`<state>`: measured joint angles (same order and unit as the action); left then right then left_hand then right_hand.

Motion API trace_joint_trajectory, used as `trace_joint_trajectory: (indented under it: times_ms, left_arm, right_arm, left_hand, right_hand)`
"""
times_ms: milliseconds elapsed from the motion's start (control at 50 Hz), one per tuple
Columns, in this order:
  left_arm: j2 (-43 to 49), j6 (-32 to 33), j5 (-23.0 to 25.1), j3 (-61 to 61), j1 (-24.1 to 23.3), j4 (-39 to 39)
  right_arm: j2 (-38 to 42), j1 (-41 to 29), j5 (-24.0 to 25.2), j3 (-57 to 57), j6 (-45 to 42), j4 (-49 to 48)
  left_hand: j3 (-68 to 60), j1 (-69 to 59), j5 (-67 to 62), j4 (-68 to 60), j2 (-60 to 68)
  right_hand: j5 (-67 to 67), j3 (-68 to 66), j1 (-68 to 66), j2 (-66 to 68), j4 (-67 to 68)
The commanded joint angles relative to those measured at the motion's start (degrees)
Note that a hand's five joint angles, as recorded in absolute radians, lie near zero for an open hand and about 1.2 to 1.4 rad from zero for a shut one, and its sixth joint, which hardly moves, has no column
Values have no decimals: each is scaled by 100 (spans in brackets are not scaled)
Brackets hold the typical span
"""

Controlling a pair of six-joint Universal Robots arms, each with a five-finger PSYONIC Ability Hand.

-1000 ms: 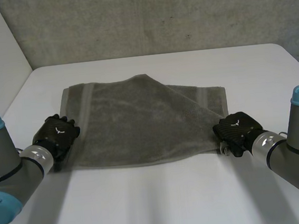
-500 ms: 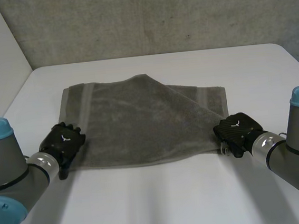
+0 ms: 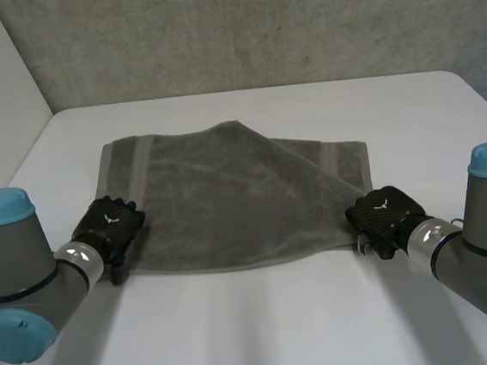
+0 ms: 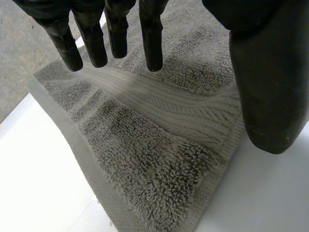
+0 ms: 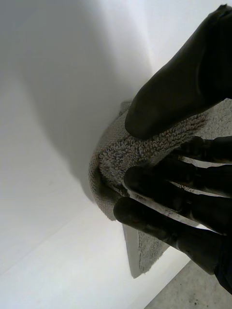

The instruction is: Fold the towel.

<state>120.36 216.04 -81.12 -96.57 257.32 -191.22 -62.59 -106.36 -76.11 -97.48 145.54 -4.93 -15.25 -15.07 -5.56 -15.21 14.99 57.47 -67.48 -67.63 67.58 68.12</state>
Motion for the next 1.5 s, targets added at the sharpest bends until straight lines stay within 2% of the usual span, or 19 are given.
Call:
trace_joint_trajectory:
  times_ms: [20, 220, 320, 400, 600, 640, 660, 700, 800, 980, 1100, 1140, 1180, 1260, 1360, 1400, 1420, 1460, 1500]
  left_arm:
    - [137, 0, -9, 112, -7, 14]
    - [154, -18, -1, 165, -15, 5]
    - [172, -308, -9, 271, -15, 14]
    - [119, -842, -1, 349, -7, 14]
    - [128, -1213, -1, 420, -7, 41]
    - [172, -1222, -1, 411, -7, 49]
    - [172, -1222, -1, 411, -7, 49]
    - [172, -1231, -1, 394, -15, 67]
    - [102, -1257, -1, 341, -7, 67]
    - [-109, -1266, -1, 192, 81, 5]
    - [-171, -1266, -1, 139, 116, 5]
    - [-180, -1266, -1, 121, 116, 5]
    - [-215, -1266, -1, 104, 125, -56]
    - [-250, -1292, -1, 77, 116, -126]
    - [-338, -1450, -1, 33, 143, -153]
    - [-390, -1643, -1, 33, 160, -127]
    - [-391, -1644, -1, 33, 160, -126]
    - [-417, -1758, 8, 33, 160, -100]
    - [-470, -1924, 8, 33, 160, -82]
  right_arm:
    - [1, 1, 0, 1, -8, -8]
    - [19, 1, 0, 0, -8, -26]
    - [19, 1, 0, 0, 1, -26]
    - [19, 1, 0, 0, 1, -26]
    - [19, -8, 0, 0, 1, -26]
    - [10, 1, 0, 27, 27, -26]
    - [10, 1, 0, 27, 27, -26]
    - [-42, 53, 0, 62, 89, -26]
    - [-156, 89, 0, 97, 220, -26]
    - [-183, 335, -80, 290, 335, -43]
    - [-174, 862, -774, 537, 352, 36]
    - [-192, 959, -915, 563, 379, 54]
    - [-236, 1055, -994, 581, 457, 89]
    - [-324, 1091, -994, 581, 634, 133]
    - [-623, 1082, -835, 449, 722, 291]
    - [-789, 1073, -486, 291, 652, 492]
    - [-790, 1073, -484, 290, 651, 493]
    - [-1008, 1065, 41, 72, 450, 747]
    - [-1157, 1047, 287, -60, 362, 835]
  left_hand:
    - [-136, -153, -105, -140, 162]
    - [-556, -574, -525, -560, 582]
    - [-1666, -1684, -1636, -1671, 1693]
    - [-3513, -3531, -3483, -3518, 3540]
    - [-3870, -3887, -3839, -3874, 3896]
    - [-4924, -4942, -4894, -4929, 4950]
    - [-4930, -4947, -4899, -4934, 4956]
    - [-6466, -6483, -6435, -6470, 6492]
    - [-6475, -6493, -6444, -6479, 6501]
    - [-6475, -6493, -6444, -6479, 6501]
    - [-6475, -6493, -6444, -6479, 6501]
    - [-6475, -6493, -6444, -6479, 6501]
    - [-6475, -6493, -6444, -6479, 6501]
    - [-6475, -6493, -6444, -6479, 6501]
    - [-6475, -6493, -6444, -6479, 6501]
    - [-6475, -6493, -6444, -6479, 6501]
    - [-6475, -6493, -6444, -6479, 6501]
    - [-6475, -6493, -6444, -6479, 6501]
    - [-6475, -6493, -6444, -6479, 6501]
  right_hand:
    - [-70, 71, 86, -81, -134]
    - [-87, 88, 103, -98, -151]
    - [-87, 88, 103, -98, -151]
    - [-103, 104, 120, -115, -168]
    - [-120, 121, 137, -132, -185]
    - [-221, 222, 237, -232, -285]
    - [-221, 222, 237, -232, -286]
    - [-739, 740, 755, -750, -804]
    - [-1583, 1584, 1599, -1594, -1648]
    - [-1230, 1232, 1247, -1242, -1295]
    - [-1567, 1568, 1583, -1578, -1632]
    - [-1971, 1972, 1987, -1982, -2035]
    - [-3260, 3262, 3277, -3272, -3325]
    - [-3653, 3654, 3669, -3664, -3718]
    - [-4494, 4495, 4510, -4505, -4559]
    - [-5080, 5082, 5097, -5092, -5145]
    - [-5083, 5084, 5099, -5094, -5147]
    - [-5032, 5034, 5049, -5044, -5097]
    - [-4982, 4983, 4998, -4993, -5047]
